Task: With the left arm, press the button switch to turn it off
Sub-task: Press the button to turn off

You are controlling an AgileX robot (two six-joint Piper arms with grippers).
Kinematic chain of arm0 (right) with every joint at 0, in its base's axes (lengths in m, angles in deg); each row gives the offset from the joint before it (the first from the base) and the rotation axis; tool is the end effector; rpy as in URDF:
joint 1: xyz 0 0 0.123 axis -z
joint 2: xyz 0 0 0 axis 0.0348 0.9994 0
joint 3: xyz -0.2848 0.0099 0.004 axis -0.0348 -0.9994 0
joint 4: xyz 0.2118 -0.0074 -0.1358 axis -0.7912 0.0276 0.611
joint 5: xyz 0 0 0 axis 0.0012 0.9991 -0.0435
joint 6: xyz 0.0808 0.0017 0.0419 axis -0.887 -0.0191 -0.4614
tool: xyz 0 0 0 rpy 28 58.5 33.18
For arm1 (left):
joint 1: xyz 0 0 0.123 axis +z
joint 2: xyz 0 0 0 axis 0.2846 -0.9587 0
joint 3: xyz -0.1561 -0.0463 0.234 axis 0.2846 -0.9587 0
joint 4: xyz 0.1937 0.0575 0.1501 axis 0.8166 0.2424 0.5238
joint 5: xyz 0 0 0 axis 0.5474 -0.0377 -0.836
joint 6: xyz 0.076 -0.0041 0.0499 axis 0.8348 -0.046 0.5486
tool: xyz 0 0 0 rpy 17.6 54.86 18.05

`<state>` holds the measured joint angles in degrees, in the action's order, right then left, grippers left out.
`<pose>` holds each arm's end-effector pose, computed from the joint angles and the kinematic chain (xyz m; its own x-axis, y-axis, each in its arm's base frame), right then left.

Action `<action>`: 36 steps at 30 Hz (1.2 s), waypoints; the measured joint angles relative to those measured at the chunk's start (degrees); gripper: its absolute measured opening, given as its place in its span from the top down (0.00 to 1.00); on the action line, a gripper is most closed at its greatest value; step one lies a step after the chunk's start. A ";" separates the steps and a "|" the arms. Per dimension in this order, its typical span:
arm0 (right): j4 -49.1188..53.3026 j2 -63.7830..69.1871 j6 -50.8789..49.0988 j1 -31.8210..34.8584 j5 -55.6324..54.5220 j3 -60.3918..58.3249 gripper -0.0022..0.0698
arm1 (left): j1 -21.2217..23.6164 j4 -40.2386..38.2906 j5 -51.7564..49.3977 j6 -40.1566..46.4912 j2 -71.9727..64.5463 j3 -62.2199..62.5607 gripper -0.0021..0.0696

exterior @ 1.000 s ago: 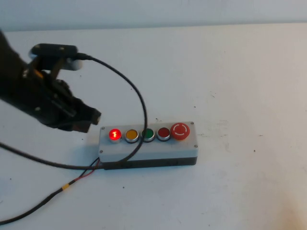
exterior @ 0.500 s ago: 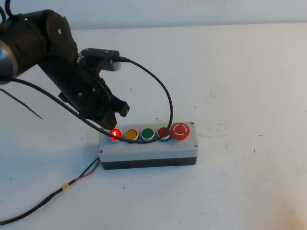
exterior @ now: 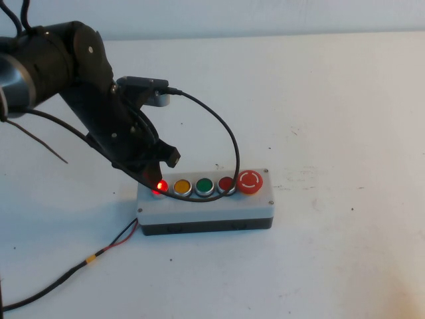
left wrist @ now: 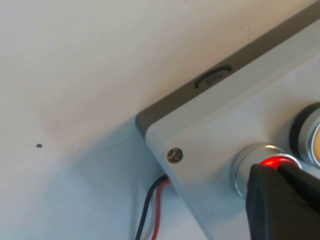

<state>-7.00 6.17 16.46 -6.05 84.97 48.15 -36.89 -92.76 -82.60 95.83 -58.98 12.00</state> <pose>0.0529 0.0058 0.1741 -0.2732 0.0858 -0.9581 -0.0643 0.9922 0.1072 0.3480 -0.1503 0.2502 -0.8221 0.5311 -0.2049 0.5647 0.8065 -0.1750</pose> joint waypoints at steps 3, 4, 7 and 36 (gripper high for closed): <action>0.00 0.00 0.00 0.00 0.00 0.00 0.99 | 0.00 0.00 -0.09 0.00 -0.10 0.00 0.97; 0.00 0.00 0.00 0.00 0.00 0.00 0.99 | 0.00 0.00 -0.36 0.00 -0.21 0.00 0.97; 0.00 0.00 0.00 0.00 0.00 0.00 0.99 | 0.00 0.00 -0.98 0.13 -0.85 0.45 0.97; 0.00 0.00 0.00 0.00 0.00 0.00 0.99 | -0.99 1.68 -1.61 0.50 -1.98 1.23 0.97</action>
<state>-7.00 6.17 16.46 -6.05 84.97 48.15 -37.88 -91.09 -84.20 96.33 -60.96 13.23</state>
